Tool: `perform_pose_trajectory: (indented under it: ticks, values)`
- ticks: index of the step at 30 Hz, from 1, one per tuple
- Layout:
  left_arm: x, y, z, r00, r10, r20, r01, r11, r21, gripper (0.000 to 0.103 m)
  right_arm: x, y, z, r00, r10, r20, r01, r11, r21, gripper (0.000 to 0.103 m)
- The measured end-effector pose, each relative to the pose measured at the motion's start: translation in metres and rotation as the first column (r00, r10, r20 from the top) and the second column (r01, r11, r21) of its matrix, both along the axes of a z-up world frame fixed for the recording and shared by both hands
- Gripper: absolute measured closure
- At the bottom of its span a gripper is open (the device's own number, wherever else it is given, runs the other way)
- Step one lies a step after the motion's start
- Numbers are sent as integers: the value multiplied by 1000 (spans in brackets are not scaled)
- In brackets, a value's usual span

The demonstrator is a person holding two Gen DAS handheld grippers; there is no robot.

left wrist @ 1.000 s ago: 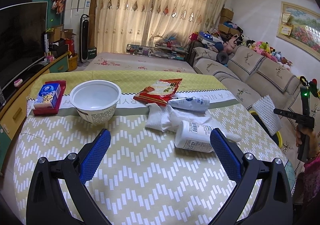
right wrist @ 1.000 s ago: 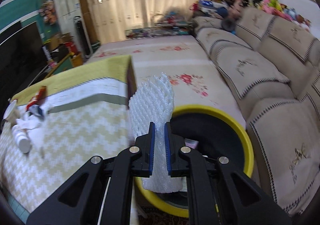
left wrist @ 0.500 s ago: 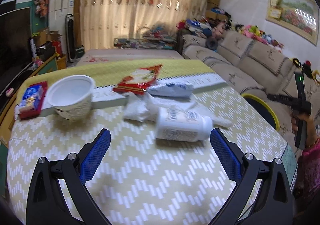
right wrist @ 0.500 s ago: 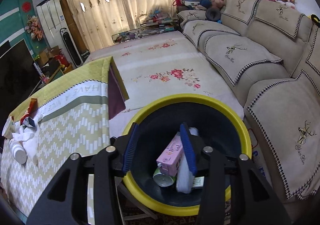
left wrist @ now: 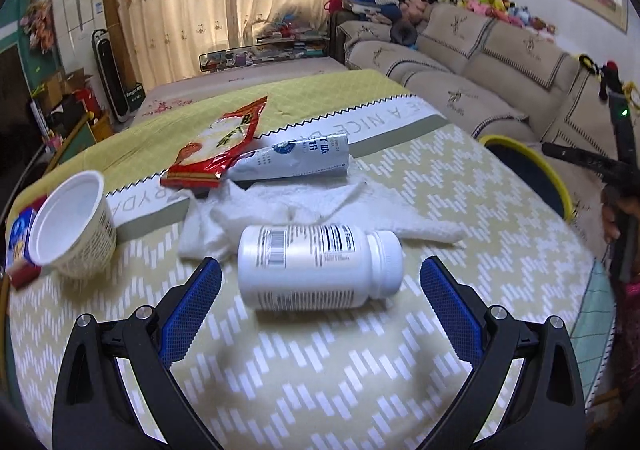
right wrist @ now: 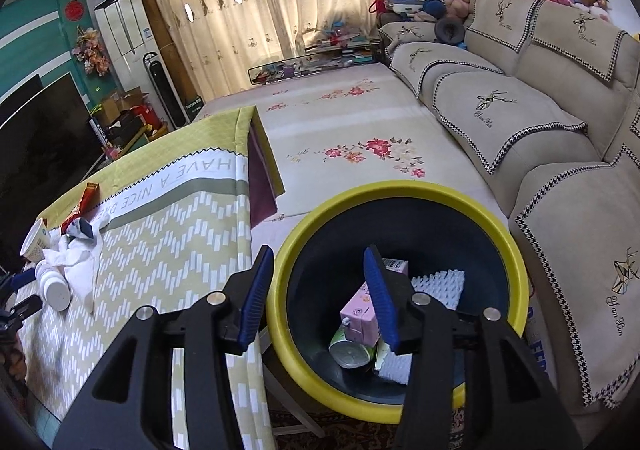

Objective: Collect trash
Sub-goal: 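Grasp the white pill bottle with the left gripper, then carry the pill bottle over the bin and open the left gripper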

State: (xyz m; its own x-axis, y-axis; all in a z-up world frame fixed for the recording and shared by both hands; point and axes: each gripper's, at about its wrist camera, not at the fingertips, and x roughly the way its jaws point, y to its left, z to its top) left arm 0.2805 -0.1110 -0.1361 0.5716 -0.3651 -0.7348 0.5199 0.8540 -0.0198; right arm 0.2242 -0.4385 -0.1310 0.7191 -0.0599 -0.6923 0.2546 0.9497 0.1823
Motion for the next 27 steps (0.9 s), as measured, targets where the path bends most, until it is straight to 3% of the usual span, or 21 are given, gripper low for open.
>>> perform_pose_trajectory:
  ticks: [16,19,27]
  values:
    - [15,-20,-17,1000,-21,-6,22,995,94,5,6,10,-12,999,37,-22,-37,999,20,56]
    - [16,-22,-19,1000,-16,-16,17,995,96,18,6,11,-12,999,40,-20,-40,999,22,56]
    - [8,-21,-11,1000,8,-26,-6,996,93,19,-7,4,-11,1000,27,-3,-27,999,32,56]
